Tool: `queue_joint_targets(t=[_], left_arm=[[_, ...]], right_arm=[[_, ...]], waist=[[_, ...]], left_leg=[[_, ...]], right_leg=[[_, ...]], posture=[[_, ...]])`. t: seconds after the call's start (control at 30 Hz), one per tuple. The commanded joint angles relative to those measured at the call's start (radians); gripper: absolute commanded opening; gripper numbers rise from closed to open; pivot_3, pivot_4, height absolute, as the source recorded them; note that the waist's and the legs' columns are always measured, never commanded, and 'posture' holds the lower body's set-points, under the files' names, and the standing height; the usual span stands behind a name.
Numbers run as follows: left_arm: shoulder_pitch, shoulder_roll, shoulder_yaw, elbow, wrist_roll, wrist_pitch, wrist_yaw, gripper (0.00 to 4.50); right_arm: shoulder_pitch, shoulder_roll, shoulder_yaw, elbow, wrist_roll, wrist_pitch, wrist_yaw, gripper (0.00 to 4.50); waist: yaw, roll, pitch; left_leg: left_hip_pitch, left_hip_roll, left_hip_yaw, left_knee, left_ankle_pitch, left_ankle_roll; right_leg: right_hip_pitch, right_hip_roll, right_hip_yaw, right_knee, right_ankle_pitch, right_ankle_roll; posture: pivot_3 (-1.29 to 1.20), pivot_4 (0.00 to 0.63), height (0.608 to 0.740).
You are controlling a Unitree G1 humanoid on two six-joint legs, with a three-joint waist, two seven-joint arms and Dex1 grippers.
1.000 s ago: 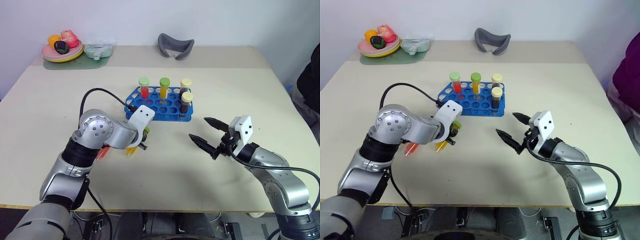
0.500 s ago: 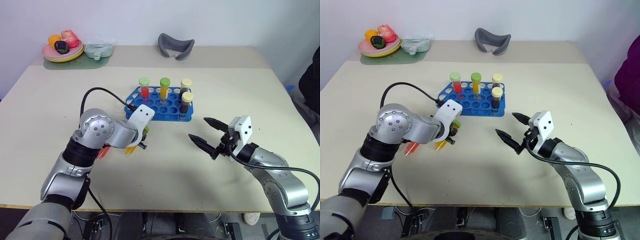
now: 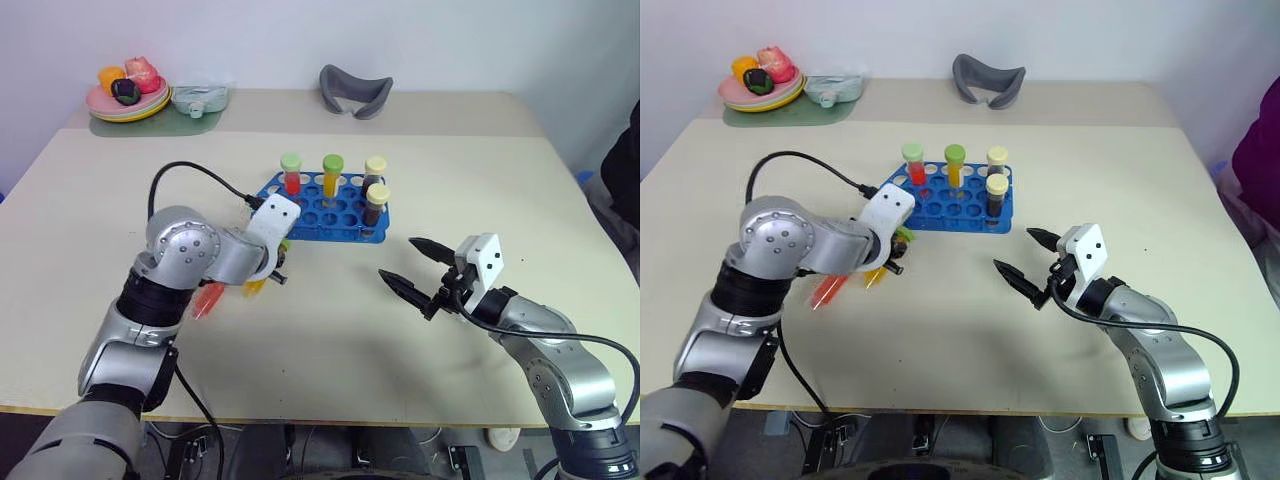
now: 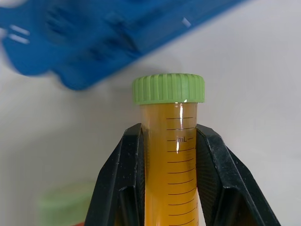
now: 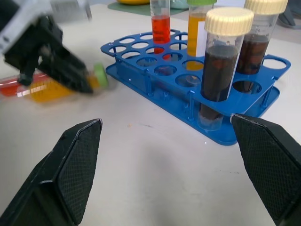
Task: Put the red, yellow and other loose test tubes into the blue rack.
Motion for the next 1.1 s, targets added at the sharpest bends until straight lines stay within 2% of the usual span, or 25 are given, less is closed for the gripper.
queue_joint_targets(t=[0.03, 0.23, 0.37, 0.53, 0.63, 0.77, 0.93, 1.1], left_arm=[[-0.056, 0.020, 0.048, -0.073, 0.028, 0.008, -0.055, 0.82], [-0.094, 0.023, 0.099, -0.110, 0.119, 0.002, -0.149, 0.82], [-0.099, -0.007, 0.142, -0.176, 0.206, -0.101, -0.245, 0.82], [-0.065, 0.019, 0.054, -0.272, 0.505, -0.490, -0.383, 0.82], [0.009, -0.057, 0.058, -0.273, 0.618, -0.722, -0.449, 0.82], [0.150, -0.143, -0.017, -0.220, 0.843, -1.126, -0.547, 0.82], [0.235, -0.245, -0.110, -0.096, 1.009, -1.406, -0.666, 0.82], [0.282, -0.337, -0.117, 0.053, 1.128, -1.587, -0.675, 0.82]], right_arm=[[-0.014, -0.012, 0.007, 0.001, -0.025, -0.036, 0.021, 4.50], [-0.003, -0.036, 0.037, 0.031, -0.083, -0.094, 0.071, 4.50], [-0.016, -0.031, 0.035, 0.042, -0.086, -0.097, 0.076, 4.50], [-0.022, -0.025, 0.038, 0.047, -0.089, -0.100, 0.075, 4.50], [-0.022, -0.018, 0.036, 0.045, -0.084, -0.095, 0.067, 4.50], [-0.024, -0.002, 0.036, 0.040, -0.081, -0.085, 0.047, 4.50], [-0.010, 0.001, 0.024, 0.028, -0.082, -0.076, 0.026, 4.50], [0.008, -0.008, -0.003, 0.021, -0.077, -0.069, 0.011, 4.50]], waist=[[0.001, 0.000, 0.000], [-0.001, 0.000, 0.000], [0.001, -0.001, 0.000], [0.000, 0.000, 0.000], [0.001, 0.000, 0.000], [0.001, 0.000, 0.000], [0.003, 0.000, 0.000], [0.002, 0.000, 0.000]], left_leg=[[0.000, 0.000, 0.000, 0.000, 0.000, 0.000], [0.000, 0.000, 0.000, 0.000, 0.000, 0.000], [0.000, 0.000, 0.000, 0.000, 0.000, 0.000], [0.000, 0.000, 0.001, 0.000, 0.000, 0.000], [0.000, 0.000, 0.002, -0.001, 0.000, 0.000], [0.000, 0.000, 0.002, 0.000, 0.000, 0.000], [0.000, -0.001, 0.002, 0.000, 0.000, 0.000], [0.000, -0.001, 0.002, 0.000, 0.000, 0.001]], right_leg=[[0.000, 0.000, 0.000, 0.000, 0.000, 0.000], [0.000, 0.001, 0.000, 0.000, 0.000, 0.000], [0.000, 0.001, 0.000, 0.000, 0.000, 0.000], [0.000, 0.001, 0.000, 0.000, 0.000, 0.000], [0.000, 0.001, 0.000, -0.001, 0.000, 0.000], [0.000, 0.000, 0.000, -0.001, 0.000, 0.000], [0.000, 0.001, -0.001, -0.001, 0.000, 0.000], [0.000, 0.001, -0.001, -0.001, 0.000, 0.000]], posture=[[0.00, 0.150, 0.735], [0.00, 0.150, 0.735], [0.00, 0.150, 0.735], [0.00, 0.150, 0.735], [0.00, 0.150, 0.735], [0.00, 0.150, 0.735], [0.00, 0.150, 0.735], [0.00, 0.150, 0.735]])
